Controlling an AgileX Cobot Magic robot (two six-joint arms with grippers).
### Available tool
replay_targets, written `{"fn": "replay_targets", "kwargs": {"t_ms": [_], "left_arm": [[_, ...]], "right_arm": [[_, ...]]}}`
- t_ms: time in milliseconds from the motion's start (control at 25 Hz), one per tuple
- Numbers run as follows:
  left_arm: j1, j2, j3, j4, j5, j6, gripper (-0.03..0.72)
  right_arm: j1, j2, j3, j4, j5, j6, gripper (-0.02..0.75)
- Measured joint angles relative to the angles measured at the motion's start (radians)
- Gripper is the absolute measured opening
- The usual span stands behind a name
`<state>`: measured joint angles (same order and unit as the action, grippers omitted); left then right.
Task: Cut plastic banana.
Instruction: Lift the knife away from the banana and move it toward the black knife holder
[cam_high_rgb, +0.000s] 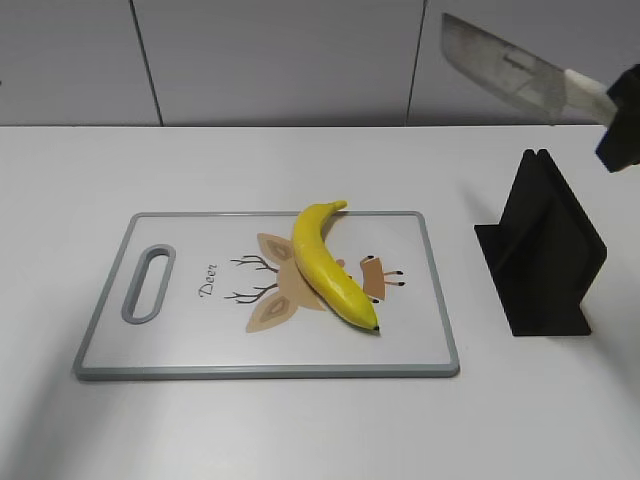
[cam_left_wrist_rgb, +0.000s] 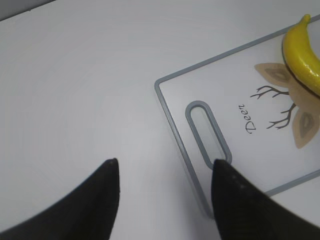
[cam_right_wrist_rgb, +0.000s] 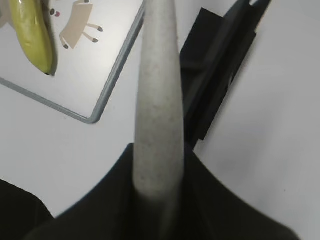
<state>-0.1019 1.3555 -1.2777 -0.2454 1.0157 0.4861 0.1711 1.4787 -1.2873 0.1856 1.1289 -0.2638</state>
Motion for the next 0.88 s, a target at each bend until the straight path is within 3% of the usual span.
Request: {"fn": "replay_targets", "kwargs": {"t_ms": [200, 680, 880], "left_arm": [[0.0, -0.173, 0.155, 0.022, -0.066, -0.064, 0.551], [0.0, -0.473, 0.421, 0.232, -0.124, -0.368, 0.544], [0.0, -0.571, 0.512, 0.293, -0.174, -0.413, 0.544]], "right_arm": [[-0.12, -0.1, 0.127, 0.039, -0.052, 0.019, 0.176], [-0.123, -0.262, 0.411, 0.06, -0.232, 0.164, 0.176], [-0.123, -0.282, 0.475, 0.053, -0.252, 0.214, 0.176]]}}
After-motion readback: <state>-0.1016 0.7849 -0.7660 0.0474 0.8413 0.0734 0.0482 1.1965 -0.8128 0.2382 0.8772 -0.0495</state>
